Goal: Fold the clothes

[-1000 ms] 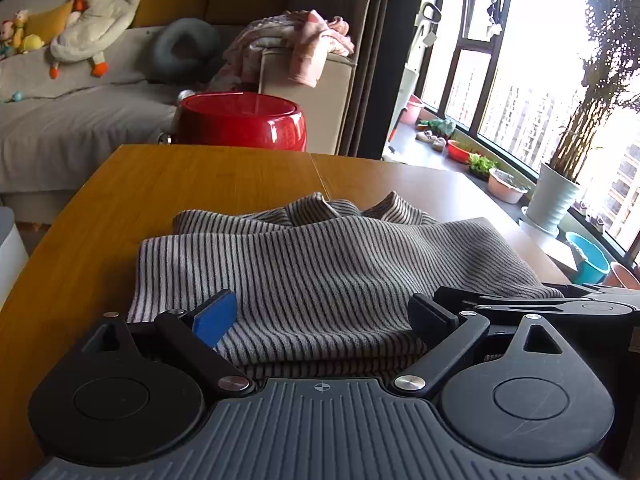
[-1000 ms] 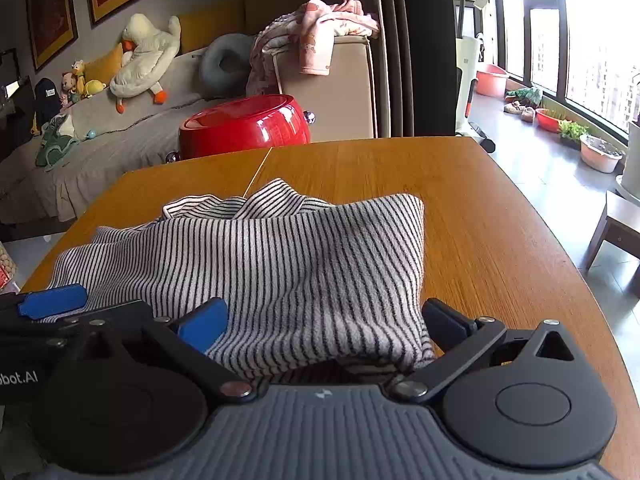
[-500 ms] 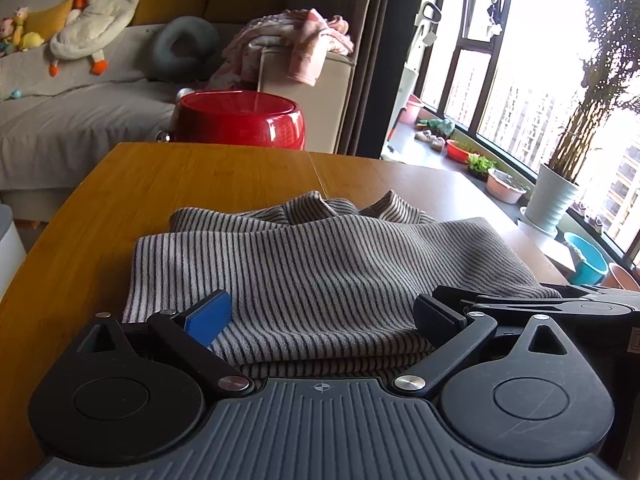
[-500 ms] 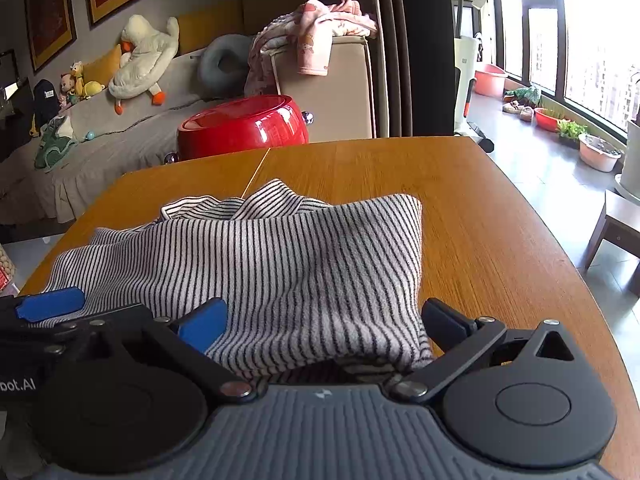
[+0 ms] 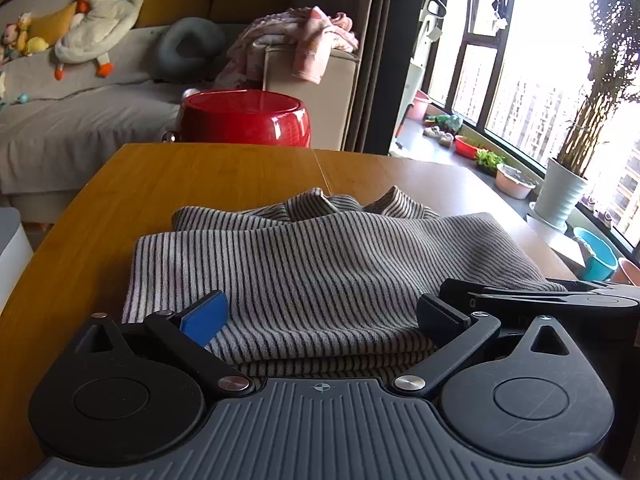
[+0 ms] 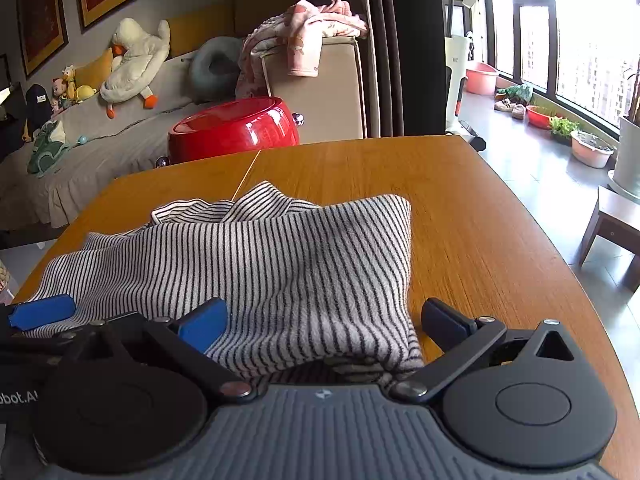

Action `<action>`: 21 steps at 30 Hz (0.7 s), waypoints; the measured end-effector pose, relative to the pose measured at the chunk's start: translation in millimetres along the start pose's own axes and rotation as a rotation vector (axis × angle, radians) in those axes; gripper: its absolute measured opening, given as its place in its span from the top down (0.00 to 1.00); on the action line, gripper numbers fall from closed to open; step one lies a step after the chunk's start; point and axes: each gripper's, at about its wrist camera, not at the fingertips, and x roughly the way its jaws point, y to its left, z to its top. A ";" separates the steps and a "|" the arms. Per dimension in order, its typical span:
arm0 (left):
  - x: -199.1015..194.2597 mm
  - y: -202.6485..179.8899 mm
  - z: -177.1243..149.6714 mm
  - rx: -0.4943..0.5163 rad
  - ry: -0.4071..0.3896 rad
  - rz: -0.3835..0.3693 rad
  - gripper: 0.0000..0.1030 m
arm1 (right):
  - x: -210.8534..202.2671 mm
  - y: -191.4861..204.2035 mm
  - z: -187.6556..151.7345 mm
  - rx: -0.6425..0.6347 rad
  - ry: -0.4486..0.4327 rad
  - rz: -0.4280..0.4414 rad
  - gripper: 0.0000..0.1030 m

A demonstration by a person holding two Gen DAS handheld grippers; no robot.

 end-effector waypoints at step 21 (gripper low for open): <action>-7.2 15.4 -3.1 -0.089 -0.039 -0.064 0.00 | 0.8 1.8 -1.1 -0.005 0.000 -0.005 0.00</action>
